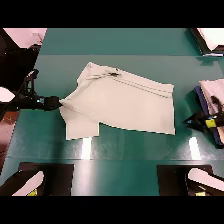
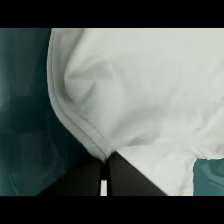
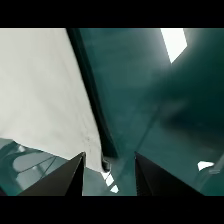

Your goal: Fold the shirts.

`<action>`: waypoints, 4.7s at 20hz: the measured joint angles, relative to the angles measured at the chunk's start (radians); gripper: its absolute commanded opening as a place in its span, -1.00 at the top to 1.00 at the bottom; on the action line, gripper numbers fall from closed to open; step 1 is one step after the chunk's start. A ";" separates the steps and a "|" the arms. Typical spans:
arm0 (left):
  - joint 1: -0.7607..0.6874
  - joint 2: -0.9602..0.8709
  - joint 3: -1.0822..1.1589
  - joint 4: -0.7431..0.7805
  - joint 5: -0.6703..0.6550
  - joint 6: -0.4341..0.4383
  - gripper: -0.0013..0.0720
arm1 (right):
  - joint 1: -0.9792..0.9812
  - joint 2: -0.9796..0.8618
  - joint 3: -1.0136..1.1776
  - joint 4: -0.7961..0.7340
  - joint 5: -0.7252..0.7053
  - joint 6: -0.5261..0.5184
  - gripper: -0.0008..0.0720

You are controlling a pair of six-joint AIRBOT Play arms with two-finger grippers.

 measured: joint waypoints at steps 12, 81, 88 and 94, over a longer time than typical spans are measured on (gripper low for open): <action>0.003 0.000 0.008 0.002 -0.021 -0.002 0.88 | 0.193 0.117 -0.174 0.021 -0.099 -0.031 0.94; 0.021 -0.559 0.549 0.138 -0.227 0.033 -0.68 | 0.460 -0.484 0.940 -0.151 -0.016 0.250 0.05; 0.059 -0.220 0.141 0.086 -0.275 -0.001 -0.68 | 0.366 -0.232 0.693 -0.091 0.025 0.201 0.06; 0.061 -0.040 -0.205 -0.068 -0.225 -0.016 -0.68 | 0.336 -0.051 0.520 -0.048 -0.033 0.168 0.06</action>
